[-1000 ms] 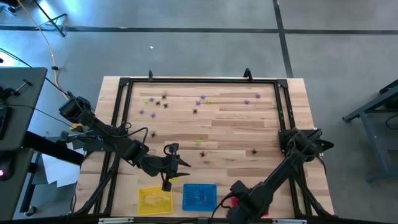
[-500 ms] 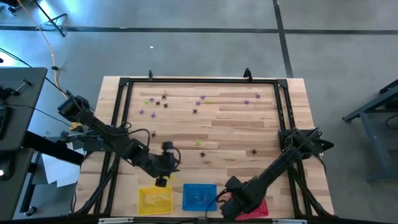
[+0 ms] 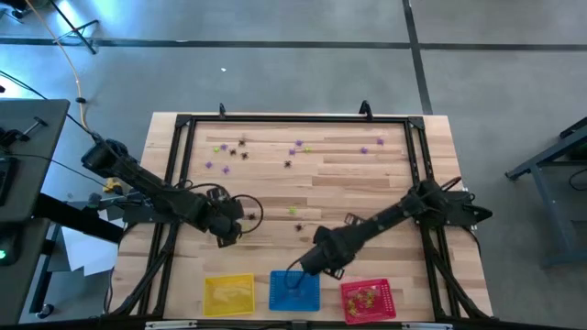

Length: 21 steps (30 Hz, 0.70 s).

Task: Sort Halloween decoration
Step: Put the green spider toy into the red bin

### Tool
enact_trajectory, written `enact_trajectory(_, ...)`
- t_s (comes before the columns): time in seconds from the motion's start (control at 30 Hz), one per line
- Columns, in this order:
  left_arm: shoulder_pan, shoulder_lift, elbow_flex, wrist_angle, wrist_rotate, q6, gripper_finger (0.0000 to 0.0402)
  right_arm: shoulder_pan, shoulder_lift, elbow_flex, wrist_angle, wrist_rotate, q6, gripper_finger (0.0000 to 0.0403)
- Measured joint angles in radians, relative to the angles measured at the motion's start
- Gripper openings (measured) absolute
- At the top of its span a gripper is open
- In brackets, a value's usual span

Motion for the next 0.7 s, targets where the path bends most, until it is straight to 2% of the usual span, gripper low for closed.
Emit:
enact_trajectory(0.23,0.034,0.005,-0.066,0.173,0.064,0.012,0.0129,-0.055,-0.002,-0.055,0.001,-0.018,-0.176,0.0118)
enact_trajectory(0.33,0.033,0.005,-0.067,0.222,0.098,0.034,0.0129,-0.07,-0.039,-0.138,0.02,-0.04,-0.212,0.0118)
enact_trajectory(0.5,0.033,0.004,-0.067,0.268,0.11,0.032,0.0129,-0.111,-0.191,-0.348,0.177,-0.051,-0.19,0.0118)
enact_trajectory(0.7,0.033,0.004,-0.067,0.33,0.134,0.015,0.0129,-0.149,-0.434,-0.603,0.402,-0.054,-0.047,0.0118)
